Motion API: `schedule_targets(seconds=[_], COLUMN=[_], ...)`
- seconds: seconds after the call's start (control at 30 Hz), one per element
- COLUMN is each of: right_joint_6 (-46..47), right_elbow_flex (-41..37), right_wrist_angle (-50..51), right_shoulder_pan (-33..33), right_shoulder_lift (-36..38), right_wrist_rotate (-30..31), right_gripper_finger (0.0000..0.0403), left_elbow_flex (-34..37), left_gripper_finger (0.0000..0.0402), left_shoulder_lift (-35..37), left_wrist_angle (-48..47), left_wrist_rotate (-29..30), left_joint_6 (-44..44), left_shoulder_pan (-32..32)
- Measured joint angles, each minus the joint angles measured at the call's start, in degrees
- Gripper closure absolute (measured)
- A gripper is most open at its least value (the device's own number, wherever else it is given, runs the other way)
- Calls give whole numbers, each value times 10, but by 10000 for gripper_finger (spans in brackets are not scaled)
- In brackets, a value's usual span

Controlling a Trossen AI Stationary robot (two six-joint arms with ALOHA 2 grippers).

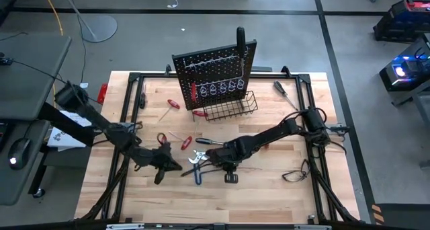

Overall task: Hang tools onto peg board
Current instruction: Hang the blue pick tool on the peg board

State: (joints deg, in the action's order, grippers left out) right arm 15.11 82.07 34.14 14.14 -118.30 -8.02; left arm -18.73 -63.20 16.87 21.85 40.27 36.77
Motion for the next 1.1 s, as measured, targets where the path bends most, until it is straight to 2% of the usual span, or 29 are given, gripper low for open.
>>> schedule_targets(seconds=[0.2,0.3,0.4,0.47,0.53,0.77,1.0,1.1], right_joint_6=[-12,-31,-45,-47,-47,-44,2,-4], right_elbow_flex=[36,52,52,44,38,7,-56,-59], right_wrist_angle=[26,28,24,17,22,5,-31,-33], right_shoulder_pan=[-9,-15,-20,-21,-22,-20,-14,-14], right_shoulder_lift=[24,27,28,27,27,27,27,27], right_wrist_rotate=[9,4,-15,-32,-48,-88,-92,-91], right_gripper_finger=[401,401,401,402,402,402,401,383], left_elbow_flex=[-54,-59,-60,-50,-42,-40,-39,-39], left_gripper_finger=[401,401,401,401,401,401,401,401], left_shoulder_lift=[102,116,98,68,27,-137,-235,-265], left_wrist_angle=[-189,-228,-230,-216,-163,25,80,109], left_wrist_rotate=[84,99,97,80,64,11,-25,-58], left_joint_6=[-44,-53,-50,-42,-47,-145,-156,-169], left_shoulder_pan=[-1,-1,-4,-4,-4,-23,-56,-64])
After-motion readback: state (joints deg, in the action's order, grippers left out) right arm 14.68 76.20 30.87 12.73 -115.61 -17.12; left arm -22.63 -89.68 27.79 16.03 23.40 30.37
